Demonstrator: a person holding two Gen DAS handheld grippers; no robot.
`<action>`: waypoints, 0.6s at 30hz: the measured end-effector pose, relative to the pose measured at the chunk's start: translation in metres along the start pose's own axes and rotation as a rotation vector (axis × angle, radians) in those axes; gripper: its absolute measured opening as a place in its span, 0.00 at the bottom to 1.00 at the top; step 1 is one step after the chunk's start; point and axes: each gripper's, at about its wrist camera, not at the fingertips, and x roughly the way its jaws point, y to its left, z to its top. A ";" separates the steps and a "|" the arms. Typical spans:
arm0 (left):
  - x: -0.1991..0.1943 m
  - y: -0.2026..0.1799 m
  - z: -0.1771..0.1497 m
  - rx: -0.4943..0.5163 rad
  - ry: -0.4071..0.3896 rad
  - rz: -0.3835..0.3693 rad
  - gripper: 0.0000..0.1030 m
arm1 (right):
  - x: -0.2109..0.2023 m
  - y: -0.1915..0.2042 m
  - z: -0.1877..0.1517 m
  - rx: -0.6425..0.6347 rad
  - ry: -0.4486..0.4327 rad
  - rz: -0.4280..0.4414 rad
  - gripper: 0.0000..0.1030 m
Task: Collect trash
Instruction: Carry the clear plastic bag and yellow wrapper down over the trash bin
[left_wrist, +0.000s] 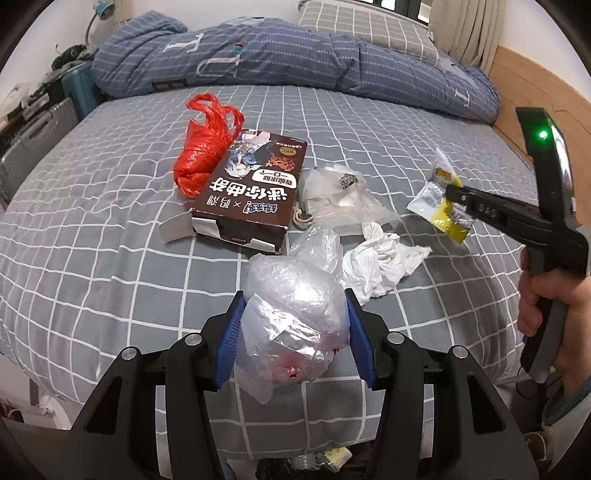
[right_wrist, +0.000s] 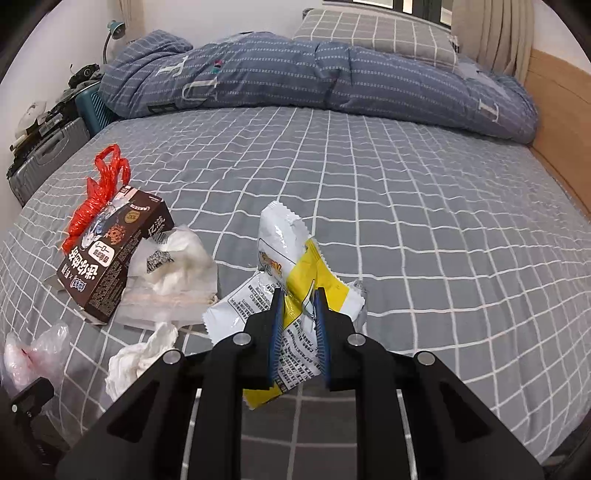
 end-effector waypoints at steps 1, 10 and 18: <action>-0.001 0.000 -0.001 -0.001 0.002 0.001 0.49 | -0.004 -0.002 0.000 0.005 -0.002 -0.005 0.16; -0.021 0.004 -0.005 -0.013 -0.013 0.007 0.49 | -0.042 -0.006 -0.005 0.015 -0.021 -0.026 0.16; -0.047 0.003 -0.012 -0.010 -0.031 0.018 0.49 | -0.081 -0.007 -0.019 0.028 -0.038 -0.029 0.16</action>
